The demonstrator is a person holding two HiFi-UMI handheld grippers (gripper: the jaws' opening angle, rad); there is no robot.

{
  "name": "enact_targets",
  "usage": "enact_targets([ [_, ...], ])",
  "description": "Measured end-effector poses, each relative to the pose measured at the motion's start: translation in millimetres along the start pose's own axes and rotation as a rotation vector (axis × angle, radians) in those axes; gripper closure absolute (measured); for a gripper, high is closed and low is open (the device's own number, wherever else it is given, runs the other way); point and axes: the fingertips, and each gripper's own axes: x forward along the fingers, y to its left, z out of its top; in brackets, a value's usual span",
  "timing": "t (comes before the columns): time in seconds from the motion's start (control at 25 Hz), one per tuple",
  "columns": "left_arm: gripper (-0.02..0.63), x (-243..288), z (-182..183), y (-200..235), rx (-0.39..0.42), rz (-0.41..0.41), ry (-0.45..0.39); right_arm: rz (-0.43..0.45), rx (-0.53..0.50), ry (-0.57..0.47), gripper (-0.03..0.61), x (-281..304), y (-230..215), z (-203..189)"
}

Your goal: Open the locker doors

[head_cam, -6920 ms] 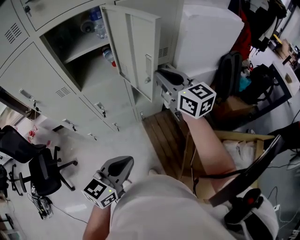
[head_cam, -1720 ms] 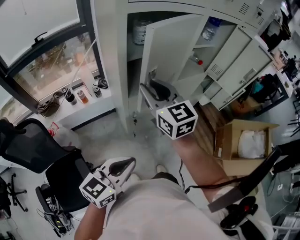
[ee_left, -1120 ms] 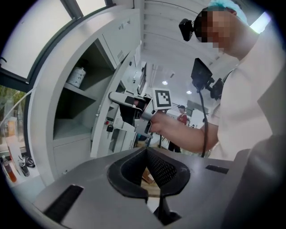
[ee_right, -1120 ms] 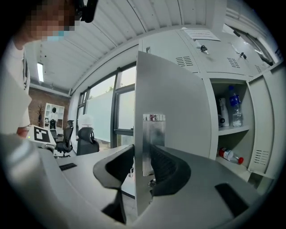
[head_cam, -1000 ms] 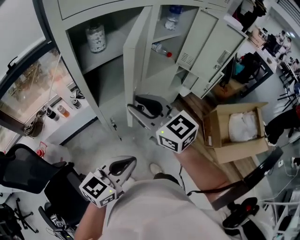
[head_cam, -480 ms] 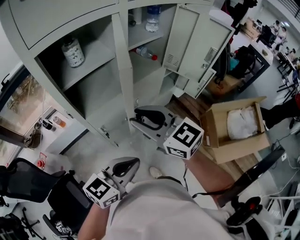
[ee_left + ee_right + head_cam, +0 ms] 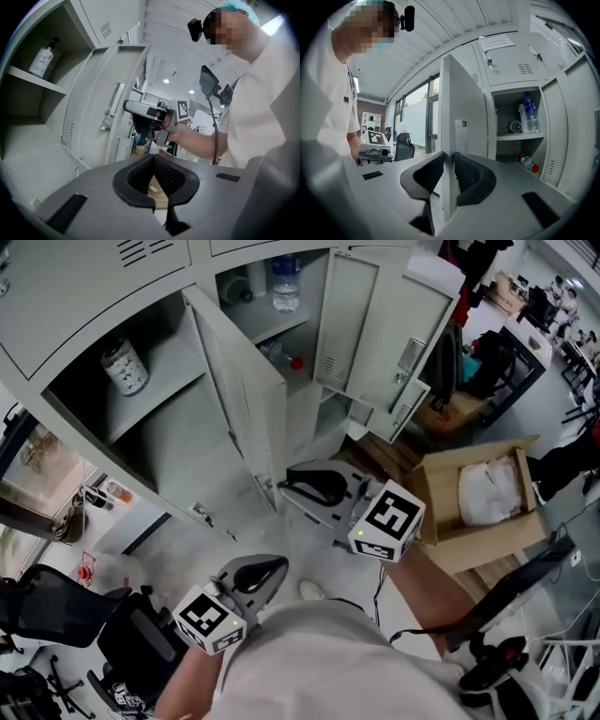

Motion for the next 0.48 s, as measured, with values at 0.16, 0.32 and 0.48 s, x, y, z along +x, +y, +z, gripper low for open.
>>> enact_targets([
  [0.16,0.603,21.1,1.5,-3.1,0.01,-0.004,0.01,0.004,0.042,-0.026,0.512,-18.7,-20.7,-4.3],
  [0.32,0.603,37.6,7.3,-1.0,0.01,0.024,0.008,0.01,0.041,-0.031,0.517,-31.1,-39.0,-4.7],
  [0.48,0.603,54.7,12.4,-1.5,0.015,0.05,-0.006,0.033,0.04,-0.04,0.518,-40.3,-51.8,-6.1],
])
